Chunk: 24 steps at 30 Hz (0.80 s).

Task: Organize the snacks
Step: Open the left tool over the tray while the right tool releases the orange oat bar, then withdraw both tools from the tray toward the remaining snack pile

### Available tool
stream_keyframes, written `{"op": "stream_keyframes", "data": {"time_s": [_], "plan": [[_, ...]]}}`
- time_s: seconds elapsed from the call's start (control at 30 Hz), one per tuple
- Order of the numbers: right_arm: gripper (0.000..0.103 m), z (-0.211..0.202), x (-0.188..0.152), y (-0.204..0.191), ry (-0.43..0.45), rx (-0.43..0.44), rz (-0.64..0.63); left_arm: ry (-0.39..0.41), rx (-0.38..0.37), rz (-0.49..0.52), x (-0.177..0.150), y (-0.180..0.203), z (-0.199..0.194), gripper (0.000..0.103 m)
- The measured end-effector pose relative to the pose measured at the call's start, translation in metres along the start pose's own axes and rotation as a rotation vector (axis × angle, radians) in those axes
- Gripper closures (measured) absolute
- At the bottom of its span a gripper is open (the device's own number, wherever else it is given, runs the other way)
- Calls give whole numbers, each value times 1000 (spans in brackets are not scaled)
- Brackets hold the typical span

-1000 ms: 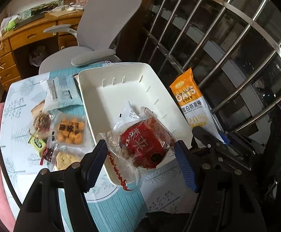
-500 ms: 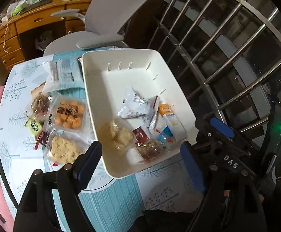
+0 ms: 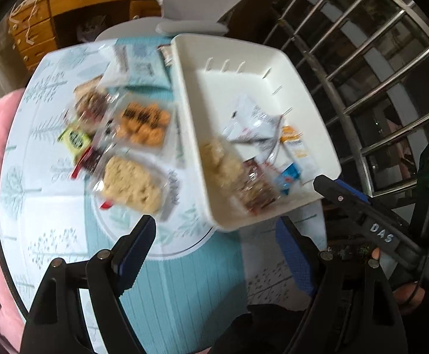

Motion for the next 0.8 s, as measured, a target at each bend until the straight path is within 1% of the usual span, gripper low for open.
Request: {"op": "stream_keyframes", "data": {"time_s": [0.03,0.23,0.37,0.6,0.8], "plan": [[47,3,-3,-7,-15,26,11,11,47,-13,-1,-9,0,21],[47,14,-13,-44,-64,94,10,-8,73,-61,-14,-51,-6,21],[47,19,-17,-69,-83,128,38,-21,87,-71,-17,-82,-14,21],[47,26,-22,-111,-79,159,127,-38,104,-55,-11,-132,-31,21],[47,35,-32,-145,-68,147,217,-67,127,-20,-6,-181,-44,21]]}}
Point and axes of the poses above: each gripper's, at about its wrist camera, not at the fingertips, and z roughly the way its jaws point, y to its right, x to its top, the point moved 9 cm from there along z, roughly the way its jaws point, and after that the axes turned 11 degrees about -z, right-handed, at the moved point
